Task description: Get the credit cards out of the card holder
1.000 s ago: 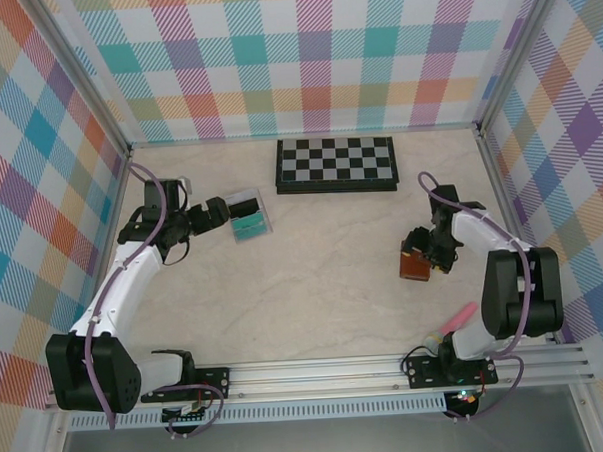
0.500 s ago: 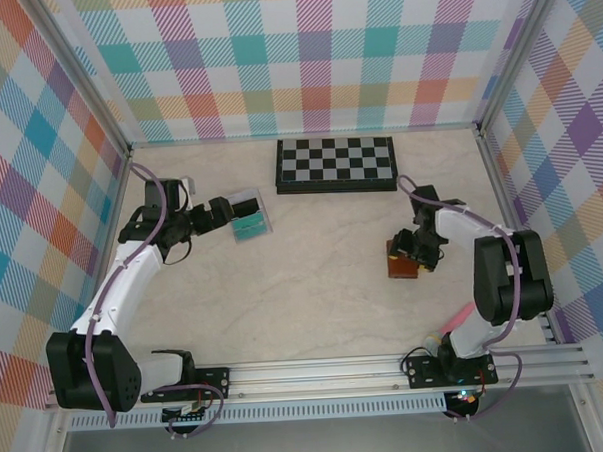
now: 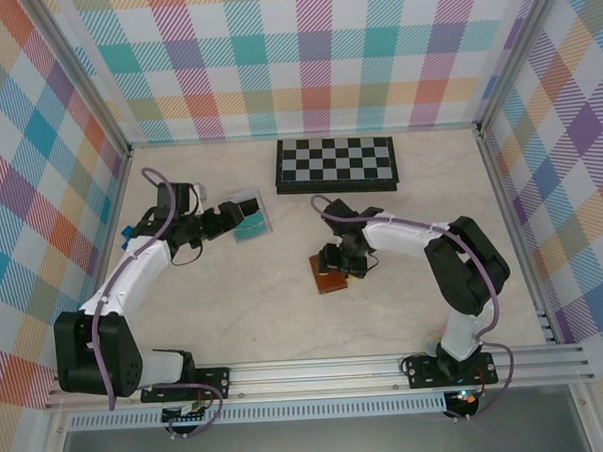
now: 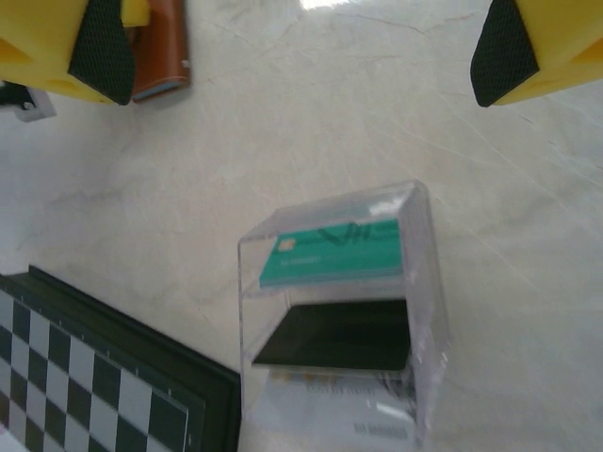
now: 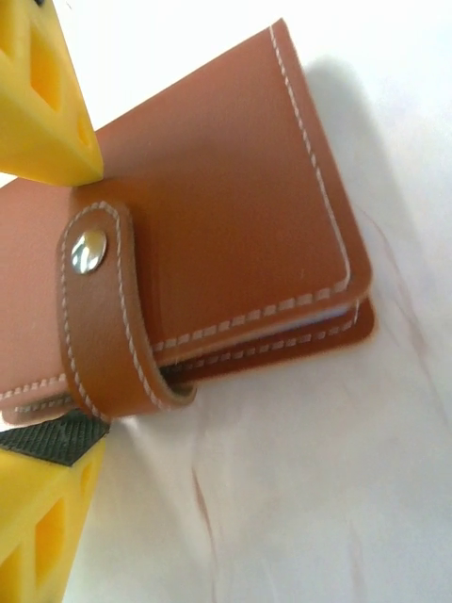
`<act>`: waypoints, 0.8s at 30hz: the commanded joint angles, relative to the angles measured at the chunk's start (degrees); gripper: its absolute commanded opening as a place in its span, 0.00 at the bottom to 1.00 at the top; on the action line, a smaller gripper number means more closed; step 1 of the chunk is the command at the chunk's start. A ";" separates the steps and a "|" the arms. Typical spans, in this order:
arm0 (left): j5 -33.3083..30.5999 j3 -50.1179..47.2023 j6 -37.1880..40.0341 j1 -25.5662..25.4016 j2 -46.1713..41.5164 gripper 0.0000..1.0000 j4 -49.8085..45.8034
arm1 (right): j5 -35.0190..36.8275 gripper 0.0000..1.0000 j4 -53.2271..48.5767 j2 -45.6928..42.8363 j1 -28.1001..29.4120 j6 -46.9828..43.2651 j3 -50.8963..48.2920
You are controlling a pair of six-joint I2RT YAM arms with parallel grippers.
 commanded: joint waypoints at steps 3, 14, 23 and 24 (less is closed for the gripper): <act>5.86 -4.60 -9.28 -5.38 2.21 0.92 5.10 | -4.56 0.69 0.18 -1.13 -0.40 0.95 1.01; 6.60 -17.19 -30.40 -18.66 3.52 0.67 25.03 | -8.11 0.62 0.29 -2.72 -0.45 -1.61 -1.87; 10.76 -19.20 -34.67 -22.32 7.60 0.50 31.65 | -11.88 0.49 1.77 -2.88 -0.40 -2.02 -3.32; 11.55 -18.96 -34.63 -22.48 8.51 0.49 32.08 | -12.42 0.48 2.25 -2.72 -0.40 -1.76 -3.34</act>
